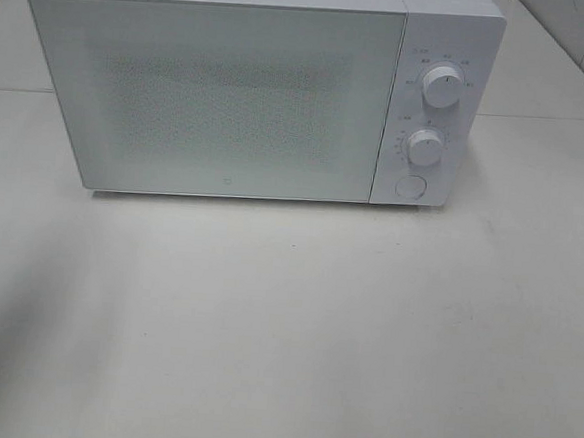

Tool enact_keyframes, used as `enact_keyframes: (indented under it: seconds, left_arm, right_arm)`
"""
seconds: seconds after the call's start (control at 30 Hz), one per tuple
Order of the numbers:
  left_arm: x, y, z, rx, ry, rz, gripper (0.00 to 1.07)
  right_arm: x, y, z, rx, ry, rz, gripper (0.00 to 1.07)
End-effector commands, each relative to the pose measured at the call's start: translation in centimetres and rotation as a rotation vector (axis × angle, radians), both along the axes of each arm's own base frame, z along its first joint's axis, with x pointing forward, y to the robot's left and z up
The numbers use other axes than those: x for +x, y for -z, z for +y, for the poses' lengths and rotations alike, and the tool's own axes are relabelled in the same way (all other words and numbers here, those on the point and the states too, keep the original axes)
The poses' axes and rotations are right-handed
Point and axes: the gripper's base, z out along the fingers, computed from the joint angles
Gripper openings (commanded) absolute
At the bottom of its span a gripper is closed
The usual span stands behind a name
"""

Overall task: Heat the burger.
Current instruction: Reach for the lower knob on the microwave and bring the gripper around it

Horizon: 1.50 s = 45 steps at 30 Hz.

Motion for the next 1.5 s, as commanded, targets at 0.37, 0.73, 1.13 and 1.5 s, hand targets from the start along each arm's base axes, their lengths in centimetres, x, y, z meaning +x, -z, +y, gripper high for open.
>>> enact_keyframes:
  seconds: [0.37, 0.73, 1.13, 1.5]
  left_arm:
    - [-8.5, 2.5, 2.1, -0.001, 0.007, 0.001, 1.00]
    - [-12.5, 1.7, 3.1, 0.011, 0.076, -0.215, 1.00]
    - [-16.1, 0.3, 3.9, -0.019, 0.068, -0.464, 1.00]
    - [-19.7, -0.2, 4.7, 0.017, -0.142, -0.696, 1.00]
  right_arm:
    - [-0.4, 0.0, 0.0, 0.013, 0.007, -0.033, 0.75]
    - [-0.4, 0.0, 0.0, 0.013, 0.007, -0.033, 0.75]
    - [-0.4, 0.0, 0.0, 0.013, 0.007, -0.033, 0.75]
    - [-0.4, 0.0, 0.0, 0.013, 0.007, -0.033, 0.75]
